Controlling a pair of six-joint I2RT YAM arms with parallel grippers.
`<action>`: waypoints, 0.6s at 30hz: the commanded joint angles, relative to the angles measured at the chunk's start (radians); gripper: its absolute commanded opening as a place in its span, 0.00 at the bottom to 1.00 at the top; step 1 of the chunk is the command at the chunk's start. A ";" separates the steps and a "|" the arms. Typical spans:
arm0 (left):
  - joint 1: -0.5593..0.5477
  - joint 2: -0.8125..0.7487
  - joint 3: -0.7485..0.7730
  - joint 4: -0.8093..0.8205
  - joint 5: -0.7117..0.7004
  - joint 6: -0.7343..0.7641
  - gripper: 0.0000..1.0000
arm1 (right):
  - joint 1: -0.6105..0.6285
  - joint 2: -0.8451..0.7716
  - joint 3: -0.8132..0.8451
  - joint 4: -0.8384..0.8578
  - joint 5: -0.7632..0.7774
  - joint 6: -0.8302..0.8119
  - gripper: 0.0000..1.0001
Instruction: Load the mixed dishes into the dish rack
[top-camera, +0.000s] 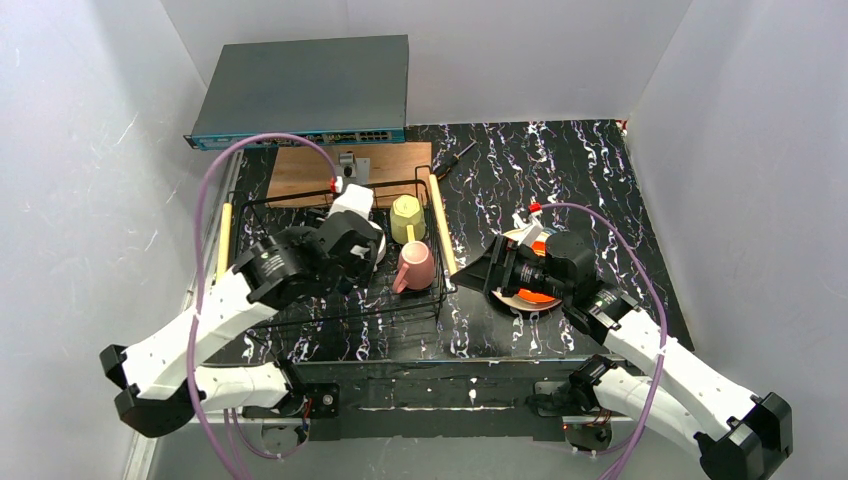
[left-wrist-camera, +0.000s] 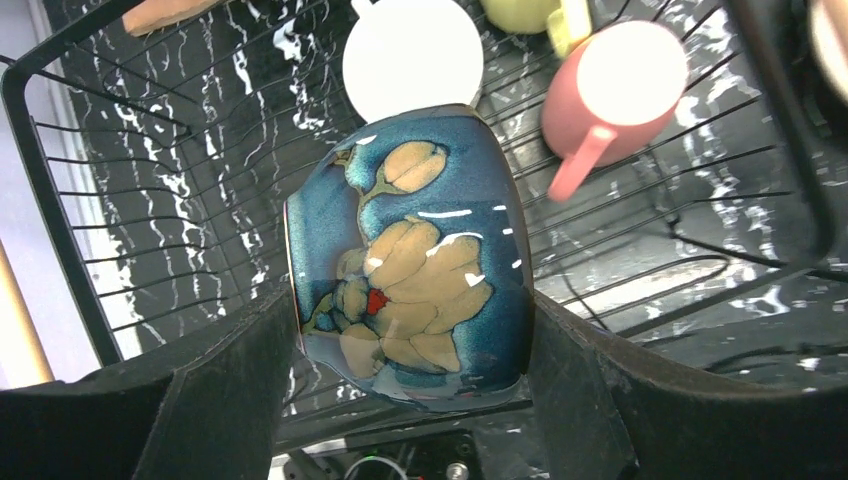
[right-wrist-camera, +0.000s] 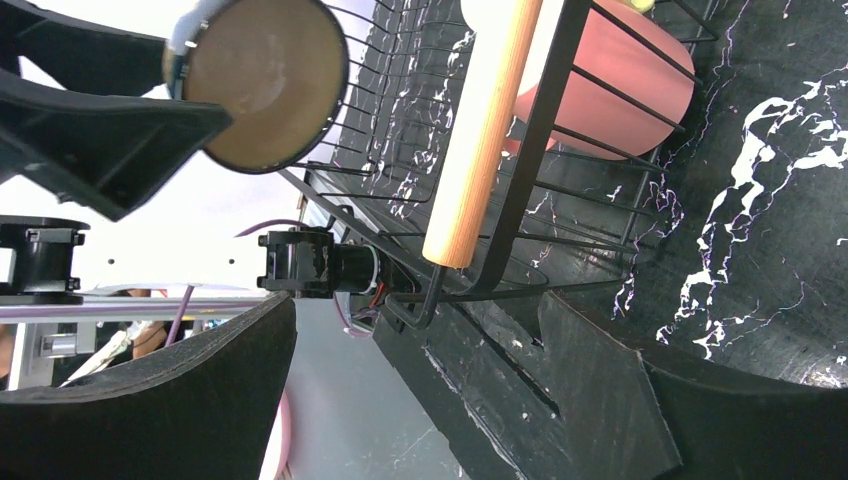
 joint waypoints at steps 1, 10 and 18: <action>0.021 0.027 -0.035 0.041 -0.099 0.067 0.00 | 0.006 -0.002 0.051 0.007 0.010 -0.012 0.98; 0.029 0.121 -0.171 0.093 -0.123 0.073 0.00 | 0.006 0.009 0.046 0.013 0.014 -0.014 0.98; 0.034 0.194 -0.223 0.154 -0.100 0.073 0.00 | 0.006 0.018 0.045 0.016 0.014 -0.020 0.98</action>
